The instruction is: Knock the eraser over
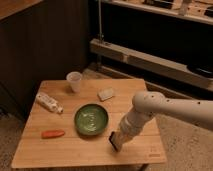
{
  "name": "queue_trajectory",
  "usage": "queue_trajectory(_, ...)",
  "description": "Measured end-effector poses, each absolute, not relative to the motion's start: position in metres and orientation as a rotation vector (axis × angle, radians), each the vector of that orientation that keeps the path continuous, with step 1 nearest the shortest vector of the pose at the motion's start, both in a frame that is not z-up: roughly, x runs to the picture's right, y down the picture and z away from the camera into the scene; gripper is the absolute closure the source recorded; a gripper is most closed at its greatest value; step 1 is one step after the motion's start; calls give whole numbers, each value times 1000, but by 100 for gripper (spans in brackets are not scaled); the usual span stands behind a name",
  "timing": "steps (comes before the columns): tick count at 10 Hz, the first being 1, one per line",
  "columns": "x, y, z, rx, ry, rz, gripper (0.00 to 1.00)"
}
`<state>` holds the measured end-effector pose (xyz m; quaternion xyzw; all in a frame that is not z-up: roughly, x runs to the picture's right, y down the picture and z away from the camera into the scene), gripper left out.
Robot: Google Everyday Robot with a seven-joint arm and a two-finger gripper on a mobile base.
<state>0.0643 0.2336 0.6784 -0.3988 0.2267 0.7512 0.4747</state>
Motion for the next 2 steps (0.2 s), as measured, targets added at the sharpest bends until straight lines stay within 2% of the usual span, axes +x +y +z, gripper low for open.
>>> queue_trajectory(2, 62, 232, 680, -975, 549, 1835, 94)
